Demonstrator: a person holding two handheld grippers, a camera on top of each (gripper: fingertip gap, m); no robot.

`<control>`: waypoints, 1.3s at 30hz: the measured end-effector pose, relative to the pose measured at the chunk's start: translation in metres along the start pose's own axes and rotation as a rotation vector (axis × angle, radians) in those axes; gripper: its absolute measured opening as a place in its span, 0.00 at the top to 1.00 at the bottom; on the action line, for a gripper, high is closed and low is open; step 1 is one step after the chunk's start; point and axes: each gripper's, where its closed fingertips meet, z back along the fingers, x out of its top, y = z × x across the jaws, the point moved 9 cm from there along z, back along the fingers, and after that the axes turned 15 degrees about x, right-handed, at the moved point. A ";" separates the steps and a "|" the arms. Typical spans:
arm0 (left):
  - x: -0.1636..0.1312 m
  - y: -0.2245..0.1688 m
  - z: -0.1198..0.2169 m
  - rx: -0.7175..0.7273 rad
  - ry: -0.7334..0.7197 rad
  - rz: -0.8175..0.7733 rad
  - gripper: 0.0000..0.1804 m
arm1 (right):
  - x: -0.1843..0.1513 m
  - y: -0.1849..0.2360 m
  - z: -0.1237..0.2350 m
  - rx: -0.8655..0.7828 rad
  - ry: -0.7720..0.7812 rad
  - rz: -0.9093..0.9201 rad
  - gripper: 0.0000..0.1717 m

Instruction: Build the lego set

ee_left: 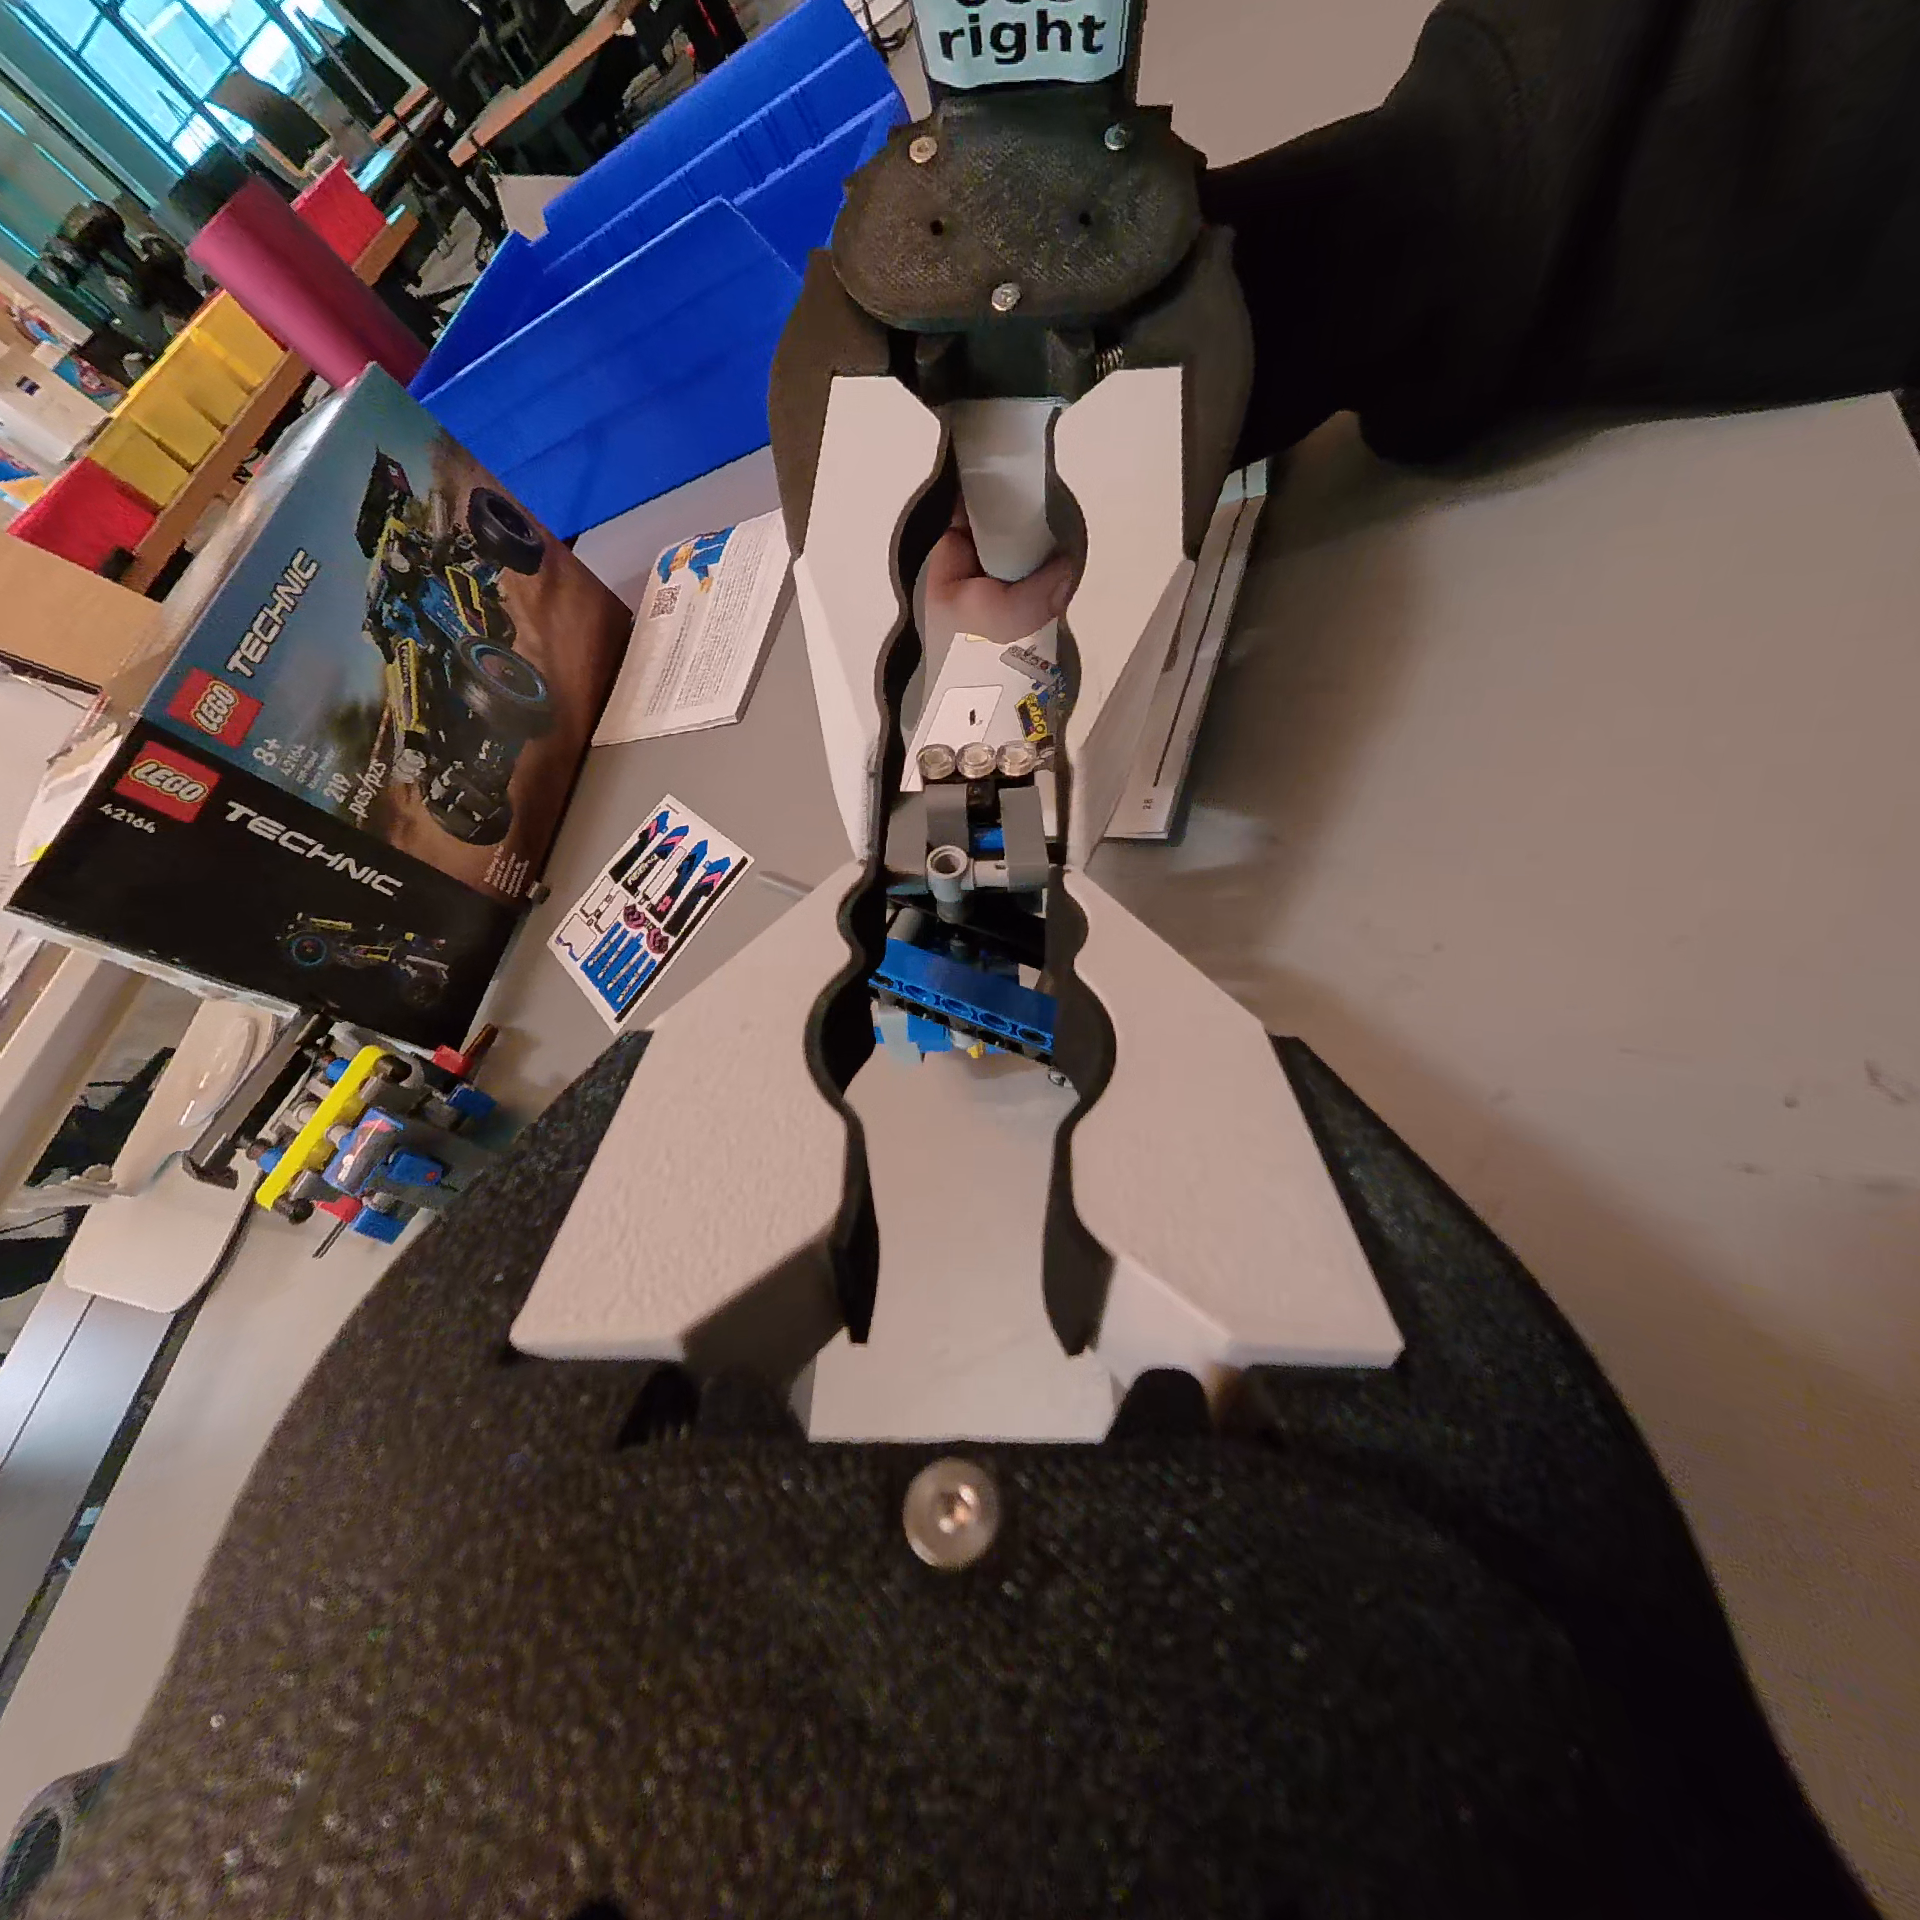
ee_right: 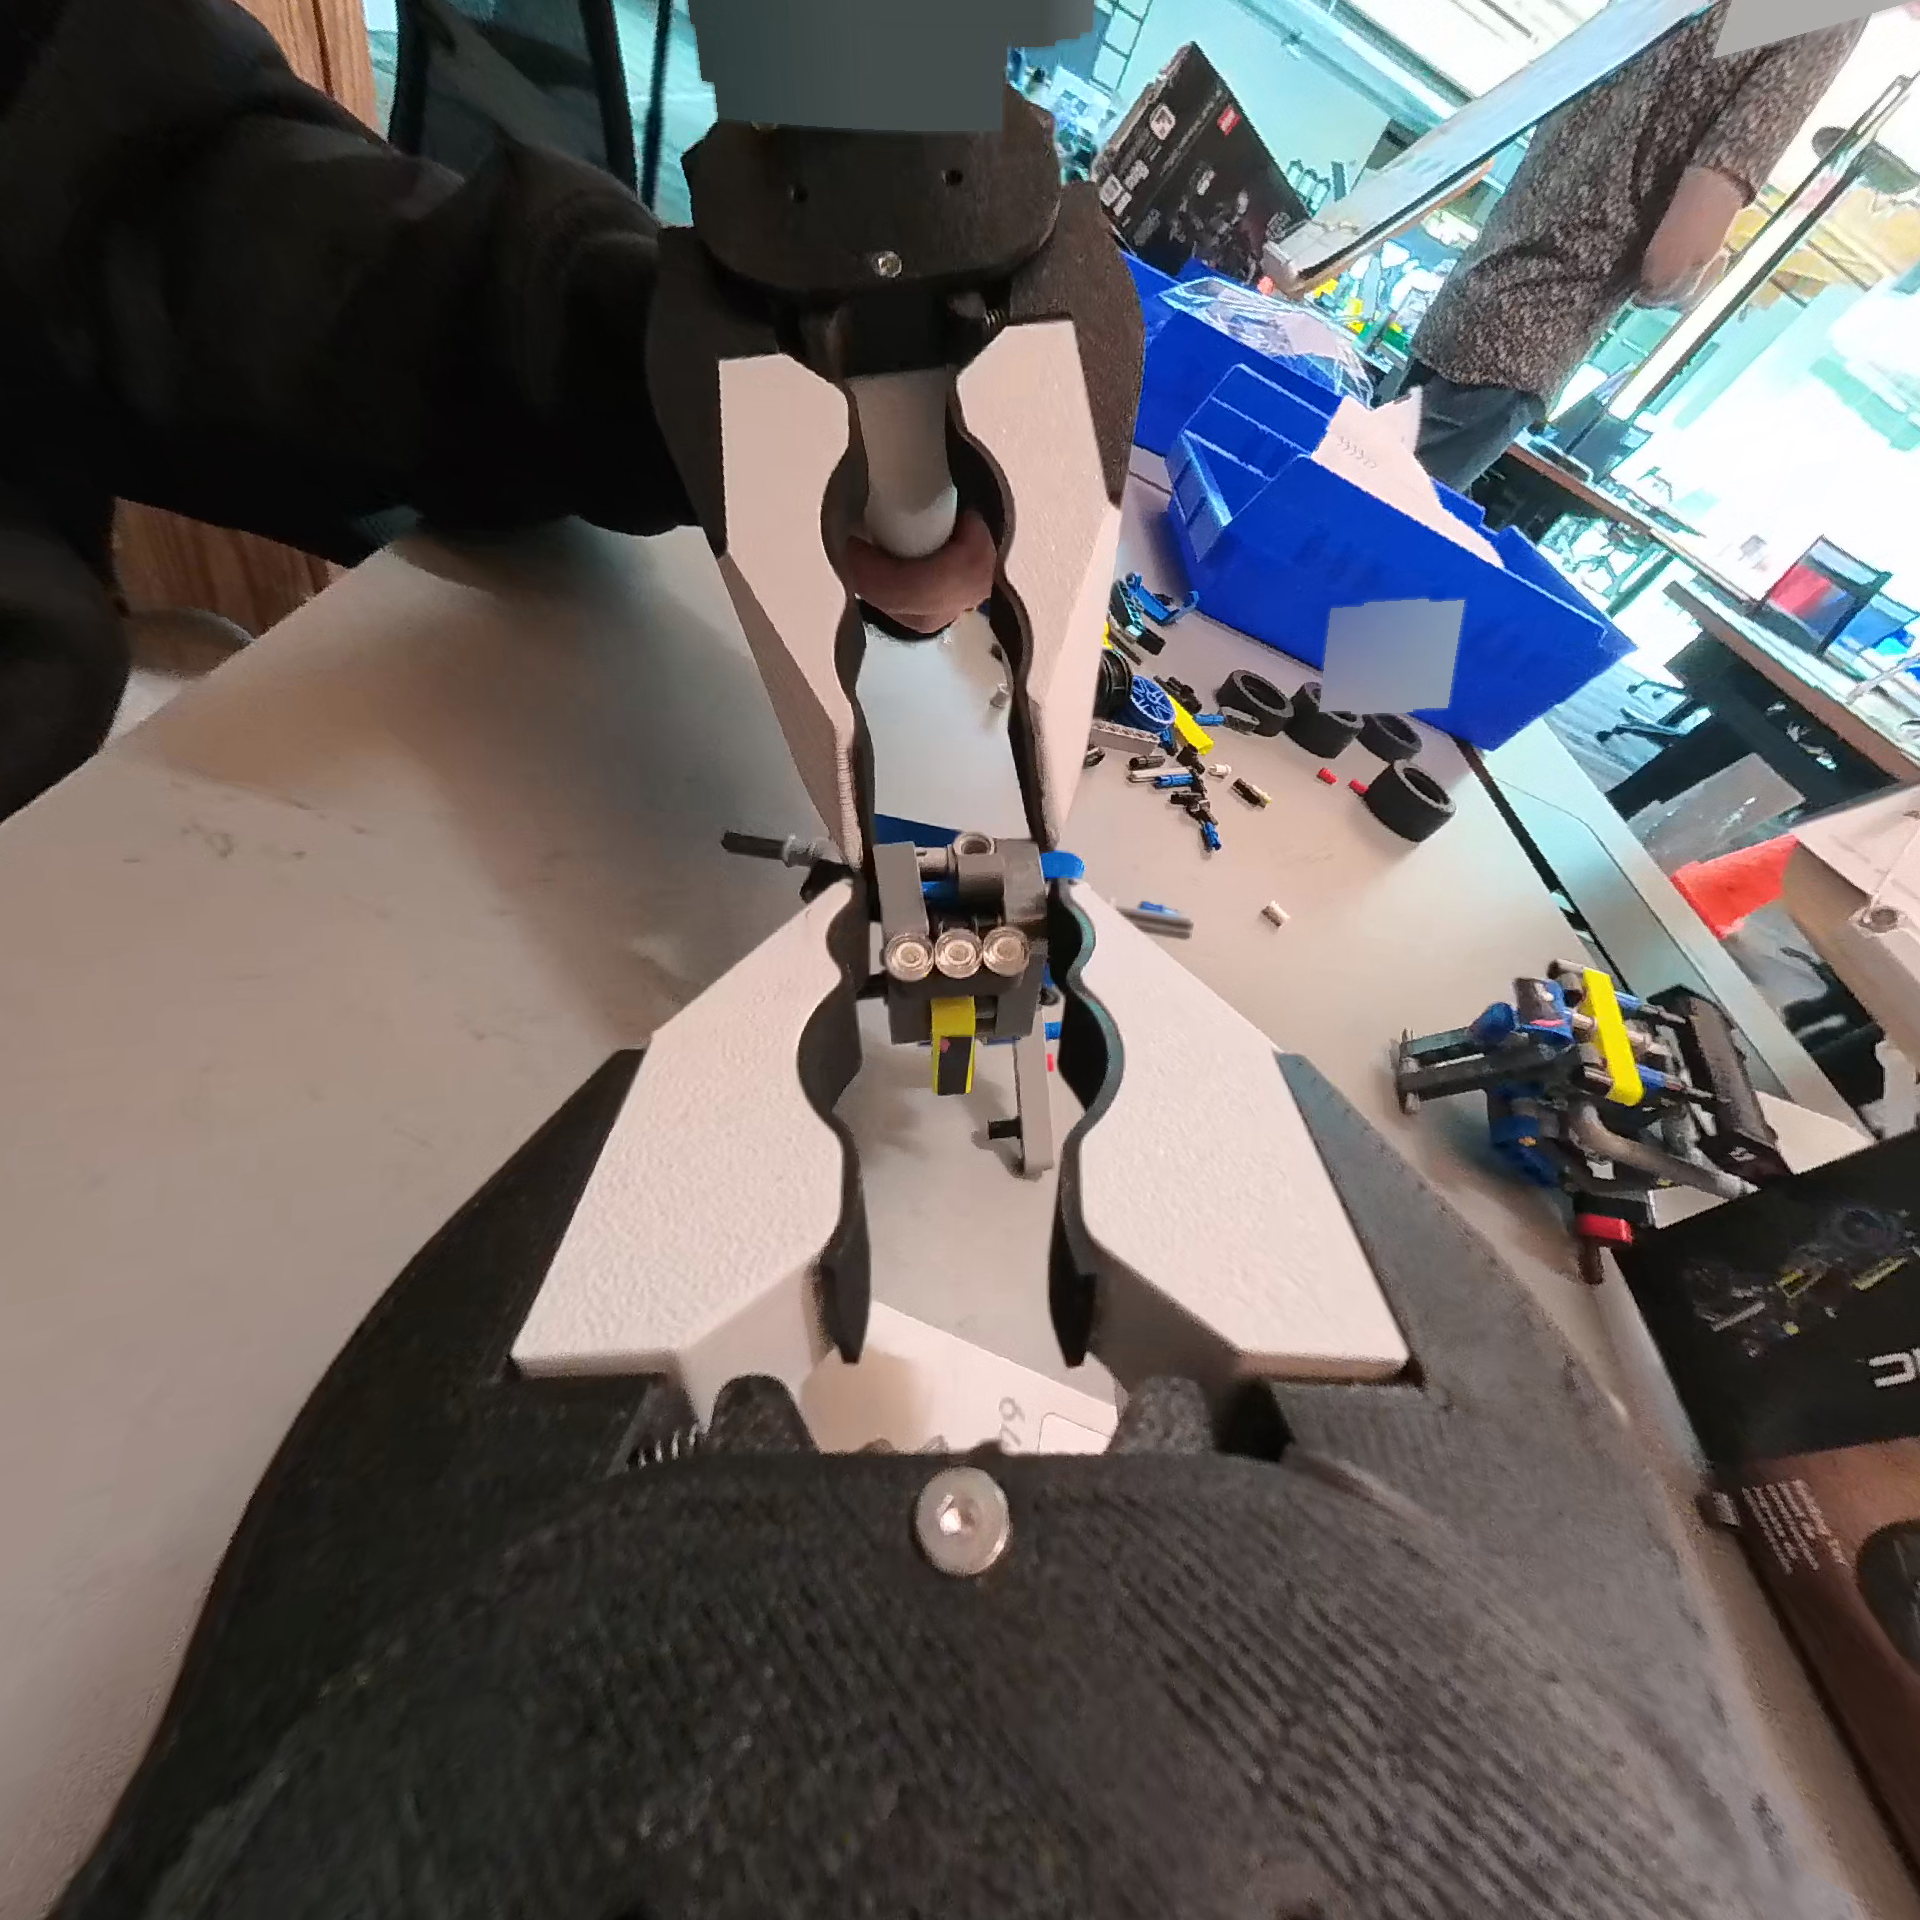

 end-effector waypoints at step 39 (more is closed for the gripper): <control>-0.004 -0.007 -0.008 0.078 -0.027 -0.087 0.88 | -0.008 -0.003 0.003 -0.035 0.032 -0.025 0.82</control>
